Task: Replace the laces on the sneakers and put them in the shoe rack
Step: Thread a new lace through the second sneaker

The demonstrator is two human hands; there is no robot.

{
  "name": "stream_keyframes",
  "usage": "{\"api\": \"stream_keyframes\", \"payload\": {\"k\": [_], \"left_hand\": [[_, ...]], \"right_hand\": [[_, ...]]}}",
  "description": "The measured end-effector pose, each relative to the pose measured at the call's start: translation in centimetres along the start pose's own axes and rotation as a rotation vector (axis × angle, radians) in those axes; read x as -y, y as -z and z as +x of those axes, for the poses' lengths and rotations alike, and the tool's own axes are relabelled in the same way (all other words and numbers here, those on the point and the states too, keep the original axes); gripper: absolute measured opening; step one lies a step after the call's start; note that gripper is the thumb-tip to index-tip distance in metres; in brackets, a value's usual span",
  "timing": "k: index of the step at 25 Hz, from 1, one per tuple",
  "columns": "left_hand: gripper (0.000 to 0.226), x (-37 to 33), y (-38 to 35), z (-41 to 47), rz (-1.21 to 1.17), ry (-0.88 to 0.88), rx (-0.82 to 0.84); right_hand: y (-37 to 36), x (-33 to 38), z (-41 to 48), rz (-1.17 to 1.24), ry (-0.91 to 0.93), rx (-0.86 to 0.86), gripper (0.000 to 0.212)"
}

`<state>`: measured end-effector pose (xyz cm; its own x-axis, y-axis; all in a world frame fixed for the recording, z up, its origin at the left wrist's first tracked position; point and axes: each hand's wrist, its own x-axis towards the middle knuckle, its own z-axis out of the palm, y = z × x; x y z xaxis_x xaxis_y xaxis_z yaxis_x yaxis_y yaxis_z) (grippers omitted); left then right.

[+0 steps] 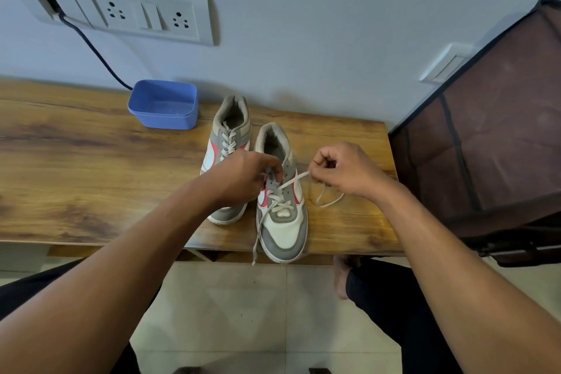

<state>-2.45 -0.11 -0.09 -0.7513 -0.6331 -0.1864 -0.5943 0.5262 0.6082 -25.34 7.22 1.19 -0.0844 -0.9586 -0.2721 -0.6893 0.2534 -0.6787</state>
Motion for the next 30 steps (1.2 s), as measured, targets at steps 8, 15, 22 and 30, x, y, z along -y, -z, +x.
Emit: {"api": "stream_keyframes", "payload": {"k": [8, 15, 22, 30], "left_hand": [[0.009, -0.6, -0.5, -0.9, -0.175, 0.095, -0.224], [0.013, -1.1, -1.5, -1.3, -0.153, 0.25, -0.167], [0.011, -0.7, -2.7, -1.2, 0.087, 0.149, -0.19], [0.012, -2.0, -3.1, -1.4, -0.561, 0.543, -0.166]], "right_hand": [[-0.1, -0.2, -0.1, -0.019, 0.014, 0.062, 0.015], [-2.2, 0.3, -0.3, -0.07, 0.084, 0.106, 0.018], [-3.0, 0.7, -0.5, -0.1, 0.152, 0.083, 0.018], [-3.2, 0.8, -0.4, -0.02, 0.042, 0.032, 0.01]]}}
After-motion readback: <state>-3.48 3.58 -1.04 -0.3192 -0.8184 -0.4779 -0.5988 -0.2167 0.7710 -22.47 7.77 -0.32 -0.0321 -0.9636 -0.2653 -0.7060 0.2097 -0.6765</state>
